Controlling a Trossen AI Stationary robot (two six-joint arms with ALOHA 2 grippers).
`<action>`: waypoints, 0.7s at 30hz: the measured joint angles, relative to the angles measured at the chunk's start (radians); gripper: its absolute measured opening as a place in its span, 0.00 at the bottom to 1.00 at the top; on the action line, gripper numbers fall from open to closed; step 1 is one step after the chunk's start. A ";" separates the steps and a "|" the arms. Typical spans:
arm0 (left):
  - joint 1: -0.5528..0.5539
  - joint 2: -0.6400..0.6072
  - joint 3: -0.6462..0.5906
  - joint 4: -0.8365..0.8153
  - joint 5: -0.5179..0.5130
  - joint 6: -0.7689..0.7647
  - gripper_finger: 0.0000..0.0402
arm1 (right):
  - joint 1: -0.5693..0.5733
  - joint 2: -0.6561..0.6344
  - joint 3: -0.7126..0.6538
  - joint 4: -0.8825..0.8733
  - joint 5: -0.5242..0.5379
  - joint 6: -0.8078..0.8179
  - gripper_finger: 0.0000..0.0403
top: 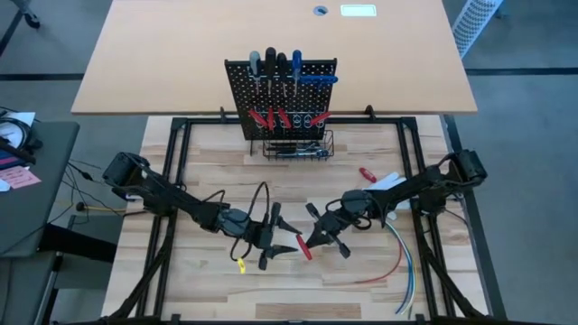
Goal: Hang tools onto peg board
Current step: Hang the red allen wrench on the pegboard
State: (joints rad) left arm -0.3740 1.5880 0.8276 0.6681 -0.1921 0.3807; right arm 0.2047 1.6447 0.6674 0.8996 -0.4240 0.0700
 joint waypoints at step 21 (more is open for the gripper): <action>0.031 0.048 0.011 0.083 0.083 -0.193 0.42 | 0.002 0.000 0.000 -0.009 0.003 -0.010 0.00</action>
State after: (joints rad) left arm -0.3428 1.6363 0.8383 0.7509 -0.1087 0.1880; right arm 0.2064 1.6447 0.6674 0.8906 -0.4213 0.0601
